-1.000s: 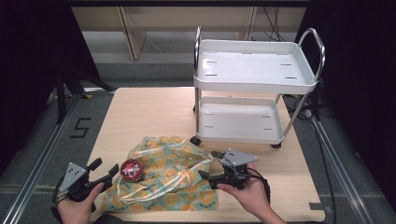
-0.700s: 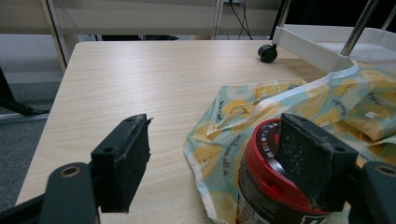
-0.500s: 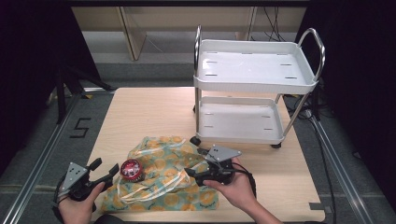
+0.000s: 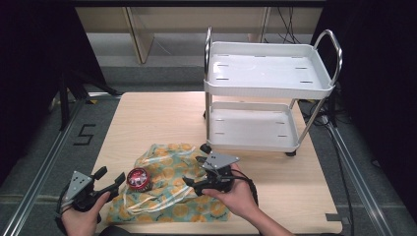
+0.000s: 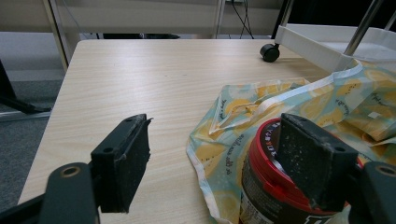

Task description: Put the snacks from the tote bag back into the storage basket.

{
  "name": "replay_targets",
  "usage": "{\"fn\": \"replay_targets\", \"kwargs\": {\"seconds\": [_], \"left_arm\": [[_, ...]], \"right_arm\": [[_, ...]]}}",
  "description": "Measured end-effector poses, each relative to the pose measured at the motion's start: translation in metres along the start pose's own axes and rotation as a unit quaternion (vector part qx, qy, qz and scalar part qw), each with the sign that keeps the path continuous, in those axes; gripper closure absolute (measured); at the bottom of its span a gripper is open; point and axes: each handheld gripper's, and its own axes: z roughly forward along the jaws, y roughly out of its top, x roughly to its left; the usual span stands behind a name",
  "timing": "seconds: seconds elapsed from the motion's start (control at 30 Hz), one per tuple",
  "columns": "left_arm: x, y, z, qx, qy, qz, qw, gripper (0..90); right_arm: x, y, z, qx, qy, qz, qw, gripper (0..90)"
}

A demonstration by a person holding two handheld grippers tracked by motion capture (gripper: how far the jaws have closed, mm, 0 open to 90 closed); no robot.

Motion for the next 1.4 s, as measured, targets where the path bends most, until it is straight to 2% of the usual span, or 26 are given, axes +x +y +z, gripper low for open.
{"fn": "replay_targets", "kwargs": {"seconds": [0.37,0.47,0.53,0.7,0.8,0.87,1.07,1.1,1.17,1.2,1.27,1.33,1.37,1.4], "left_arm": [[0.001,0.0,0.0,-0.005,-0.001,-0.002,1.0,25.1],[0.002,0.0,0.0,-0.005,0.001,-0.001,1.0,25.0],[0.001,0.0,-0.001,-0.005,0.008,-0.008,0.9999,25.0],[0.002,0.0,-0.001,-0.007,0.005,-0.006,0.9999,25.0],[0.003,0.0,-0.001,-0.005,0.007,-0.01,0.9999,25.0],[0.003,0.0,-0.001,-0.005,0.005,-0.01,0.9999,25.0],[0.003,0.0,-0.001,-0.006,0.007,-0.012,0.9999,25.0],[0.004,-0.001,0.0,-0.014,0.003,-0.013,0.9998,25.0],[0.004,-0.001,0.0,-0.014,0.003,-0.013,0.9998,25.0],[0.004,-0.001,-0.001,-0.007,0.008,-0.013,0.9999,25.0],[0.004,0.0,-0.001,-0.008,0.008,-0.014,0.9998,25.0],[0.004,0.0,-0.001,-0.011,0.006,-0.013,0.9998,25.0],[0.004,0.0,-0.001,-0.013,0.006,-0.016,0.9998,25.0],[0.004,0.0,-0.002,-0.012,0.007,-0.016,0.9998,25.0]], "right_arm": [[0.008,0.006,0.02,-0.001,0.015,0.003,0.9999,20.8],[0.009,0.007,0.022,0.003,0.021,0.001,0.9998,20.8],[0.011,0.01,0.027,0.002,0.024,-0.003,0.9997,20.9],[0.014,0.012,0.034,-0.001,0.029,-0.007,0.9996,21.0],[0.018,0.012,0.038,0.006,0.032,0.007,0.9995,21.1],[0.018,0.012,0.042,0.005,0.037,-0.004,0.9993,21.1],[0.021,0.014,0.049,0.007,0.04,-0.002,0.9992,21.1],[0.022,0.015,0.053,0.002,0.043,-0.005,0.999,21.1],[0.023,0.016,0.054,0.002,0.046,-0.006,0.9989,21.2],[0.024,0.016,0.057,0.002,0.043,-0.001,0.9991,21.1],[0.024,0.017,0.057,0.005,0.046,-0.003,0.9989,21.1],[0.027,0.018,0.06,0.009,0.046,0.006,0.9989,21.1],[0.027,0.019,0.064,0.003,0.052,-0.009,0.9986,21.1],[0.027,0.02,0.065,0.005,0.055,-0.008,0.9985,21.1]]}}
